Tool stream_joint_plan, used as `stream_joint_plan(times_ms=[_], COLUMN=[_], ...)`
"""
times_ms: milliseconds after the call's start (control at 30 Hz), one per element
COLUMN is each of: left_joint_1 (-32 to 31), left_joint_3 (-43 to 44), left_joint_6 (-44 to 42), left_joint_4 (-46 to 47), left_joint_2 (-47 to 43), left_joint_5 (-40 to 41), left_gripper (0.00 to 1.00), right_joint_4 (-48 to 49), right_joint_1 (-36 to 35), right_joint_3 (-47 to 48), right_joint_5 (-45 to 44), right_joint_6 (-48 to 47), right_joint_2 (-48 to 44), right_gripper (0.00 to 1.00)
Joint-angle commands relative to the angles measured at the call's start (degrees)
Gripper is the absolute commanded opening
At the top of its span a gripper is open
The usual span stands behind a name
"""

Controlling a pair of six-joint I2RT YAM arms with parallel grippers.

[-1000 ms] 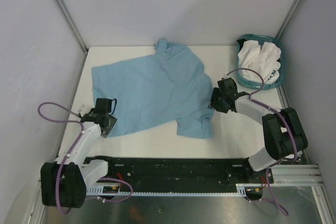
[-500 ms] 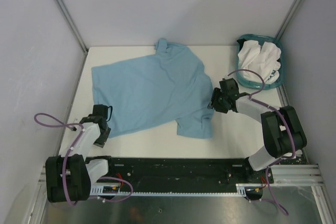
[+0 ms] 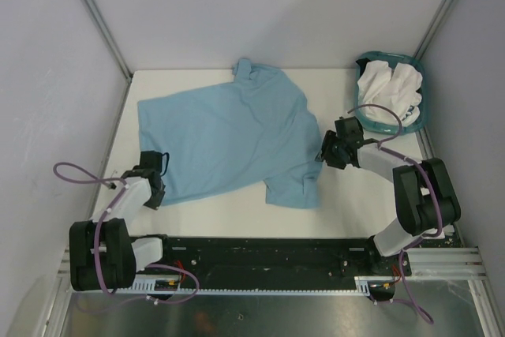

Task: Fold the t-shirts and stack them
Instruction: Flatten out the tshirt

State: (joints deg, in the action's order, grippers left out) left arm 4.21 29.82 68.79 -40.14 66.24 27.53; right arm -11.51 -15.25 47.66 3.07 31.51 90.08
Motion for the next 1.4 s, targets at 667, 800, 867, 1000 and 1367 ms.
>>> stream_joint_plan(times_ms=[667,800,867,1000,1367], left_joint_1=[3.2,3.1,3.2,3.2,3.2], left_joint_3=[11.5,12.5,12.8,13.1,14.0], left_joint_6=[-8.1,-9.6,-10.2,-11.1,-12.6], left_joint_4=[1.7,1.6,1.6,1.6,1.7], left_joint_2=[1.6,0.6,0.1,-0.8,-1.7], left_joint_5=[6.3,5.9,5.6,5.5,5.3], left_gripper=[0.0,0.0,0.0,0.0,0.0], right_joint_4=[2.0,-1.3,-2.7,-3.9,-0.2], right_joint_1=[-5.4,-6.2,-6.3,-6.7,-8.2], right_joint_3=[0.8,0.8,0.8,0.9,0.7], right_joint_5=[-5.6,-9.7,-11.2,-12.8,-9.7], right_joint_6=[3.3,3.4,3.5,3.8,6.0], right_joint_2=[7.0,5.7,4.6,4.1,6.5], right_gripper=[0.45,0.44,0.45,0.48,0.44])
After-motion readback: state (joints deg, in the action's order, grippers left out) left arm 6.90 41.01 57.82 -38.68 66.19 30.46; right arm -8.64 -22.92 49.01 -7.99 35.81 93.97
